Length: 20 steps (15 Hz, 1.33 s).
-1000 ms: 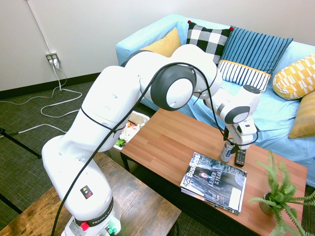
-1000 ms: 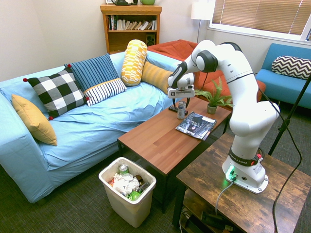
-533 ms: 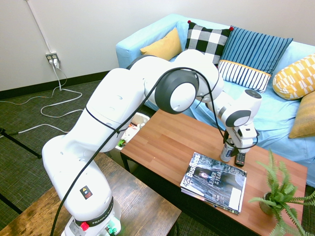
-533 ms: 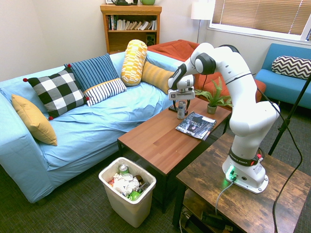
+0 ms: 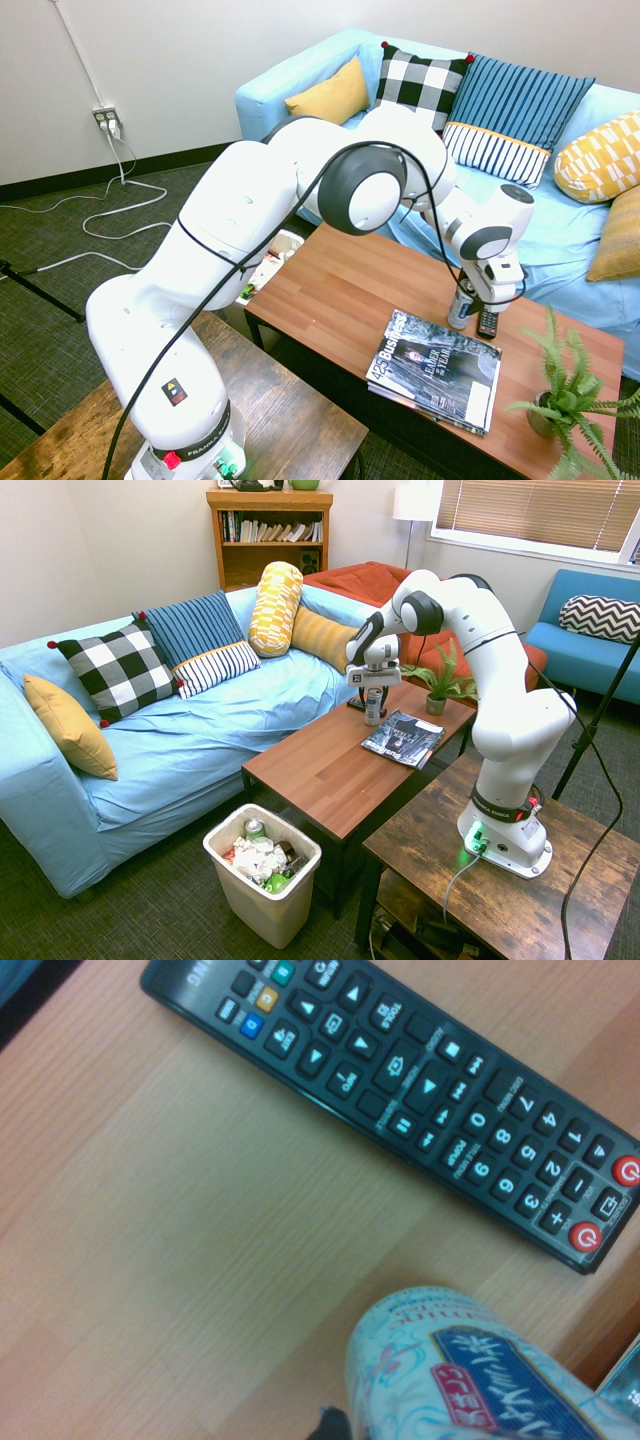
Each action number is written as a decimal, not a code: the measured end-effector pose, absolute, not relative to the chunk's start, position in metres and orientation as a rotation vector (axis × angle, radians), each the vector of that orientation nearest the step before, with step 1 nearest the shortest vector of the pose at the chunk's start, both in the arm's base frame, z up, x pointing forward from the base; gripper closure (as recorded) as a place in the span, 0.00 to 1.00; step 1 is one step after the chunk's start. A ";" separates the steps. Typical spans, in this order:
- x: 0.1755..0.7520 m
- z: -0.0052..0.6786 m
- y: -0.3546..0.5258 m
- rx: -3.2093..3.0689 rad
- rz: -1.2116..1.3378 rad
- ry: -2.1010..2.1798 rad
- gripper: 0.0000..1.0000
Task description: Throw the can in the trash bin
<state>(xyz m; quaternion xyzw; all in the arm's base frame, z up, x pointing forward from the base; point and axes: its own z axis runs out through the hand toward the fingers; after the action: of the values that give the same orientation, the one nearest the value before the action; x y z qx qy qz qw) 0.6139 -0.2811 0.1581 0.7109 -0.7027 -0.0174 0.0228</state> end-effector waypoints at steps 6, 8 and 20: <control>0.658 0.290 -0.162 2.490 0.159 -1.945 1.00; 0.661 0.357 -0.054 2.587 0.255 -1.792 1.00; 0.520 0.259 0.379 2.719 0.217 -1.125 1.00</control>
<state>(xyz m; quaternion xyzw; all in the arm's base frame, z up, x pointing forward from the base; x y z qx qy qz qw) 0.5200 0.3788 0.2591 0.9173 -0.3796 0.0733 0.0952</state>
